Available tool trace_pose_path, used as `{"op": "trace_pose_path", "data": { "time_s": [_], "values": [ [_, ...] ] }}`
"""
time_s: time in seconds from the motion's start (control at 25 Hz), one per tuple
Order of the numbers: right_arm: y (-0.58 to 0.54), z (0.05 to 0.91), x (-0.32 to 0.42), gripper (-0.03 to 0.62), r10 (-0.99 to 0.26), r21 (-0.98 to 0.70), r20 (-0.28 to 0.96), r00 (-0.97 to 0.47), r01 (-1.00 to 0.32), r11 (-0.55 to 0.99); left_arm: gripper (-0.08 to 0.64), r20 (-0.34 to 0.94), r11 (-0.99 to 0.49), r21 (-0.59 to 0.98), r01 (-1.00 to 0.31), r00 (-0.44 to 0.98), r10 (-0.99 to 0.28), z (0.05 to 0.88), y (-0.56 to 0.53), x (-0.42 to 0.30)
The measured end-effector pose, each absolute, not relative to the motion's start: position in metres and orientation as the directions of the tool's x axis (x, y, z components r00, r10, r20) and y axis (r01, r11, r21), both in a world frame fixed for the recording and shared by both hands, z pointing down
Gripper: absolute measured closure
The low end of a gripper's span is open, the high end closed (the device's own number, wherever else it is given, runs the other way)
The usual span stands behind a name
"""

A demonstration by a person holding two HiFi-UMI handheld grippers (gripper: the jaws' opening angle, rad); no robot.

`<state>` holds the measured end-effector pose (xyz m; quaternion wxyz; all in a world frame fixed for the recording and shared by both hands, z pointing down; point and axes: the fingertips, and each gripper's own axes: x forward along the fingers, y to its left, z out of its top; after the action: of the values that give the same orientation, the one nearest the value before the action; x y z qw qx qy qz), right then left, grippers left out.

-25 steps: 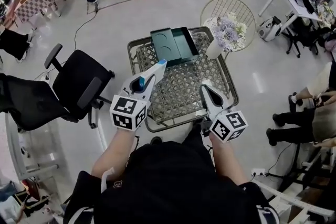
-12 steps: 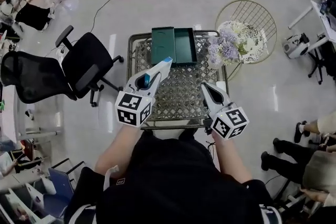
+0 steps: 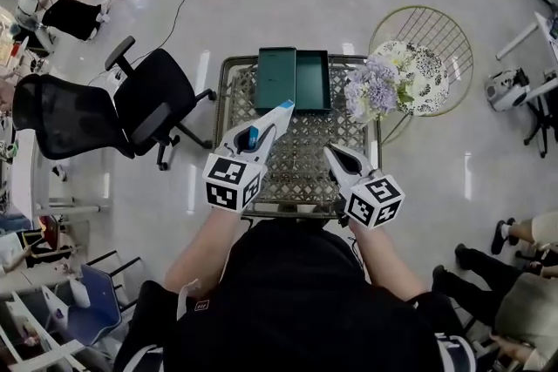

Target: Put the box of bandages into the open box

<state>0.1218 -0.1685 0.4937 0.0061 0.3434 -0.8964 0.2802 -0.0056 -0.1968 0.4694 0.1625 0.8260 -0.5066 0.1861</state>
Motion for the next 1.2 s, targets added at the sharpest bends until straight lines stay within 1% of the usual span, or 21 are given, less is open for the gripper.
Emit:
{"op": "trace_pose_path", "data": {
  "time_s": [0.2, 0.36, 0.52, 0.64, 0.96, 1.2],
  "values": [
    [-0.156, 0.489, 0.091, 0.584, -0.583, -0.483, 0.221, -0.782, -0.607, 0.631, 0.477, 0.441, -0.447, 0.093, -0.890, 0.440, -0.782, 0.469, -0.208, -0.019],
    [-0.158, 0.495, 0.096, 0.584, -0.622, -0.484, 0.270, -0.735, -0.662, 0.572, 0.478, 0.438, -0.473, 0.102, -0.875, 0.466, -0.769, 0.470, -0.214, -0.026],
    [-0.156, 0.493, 0.095, 0.584, -0.657, -0.483, 0.278, -0.700, -0.693, 0.535, 0.477, 0.426, -0.501, 0.066, -0.863, 0.478, -0.768, 0.466, -0.224, -0.036],
    [-0.158, 0.494, 0.090, 0.584, -0.668, -0.482, 0.289, -0.685, -0.708, 0.517, 0.478, 0.424, -0.510, 0.067, -0.858, 0.487, -0.764, 0.467, -0.238, -0.043],
    [-0.179, 0.500, 0.105, 0.584, -0.674, -0.488, 0.304, -0.673, -0.718, 0.497, 0.477, 0.486, -0.543, 0.073, -0.836, 0.505, -0.713, 0.492, -0.271, -0.018],
    [-0.196, 0.526, 0.124, 0.584, -0.652, -0.524, 0.321, -0.687, -0.702, 0.483, 0.477, 0.558, -0.560, 0.051, -0.827, 0.489, -0.671, 0.527, -0.300, 0.012]
  ]
}}
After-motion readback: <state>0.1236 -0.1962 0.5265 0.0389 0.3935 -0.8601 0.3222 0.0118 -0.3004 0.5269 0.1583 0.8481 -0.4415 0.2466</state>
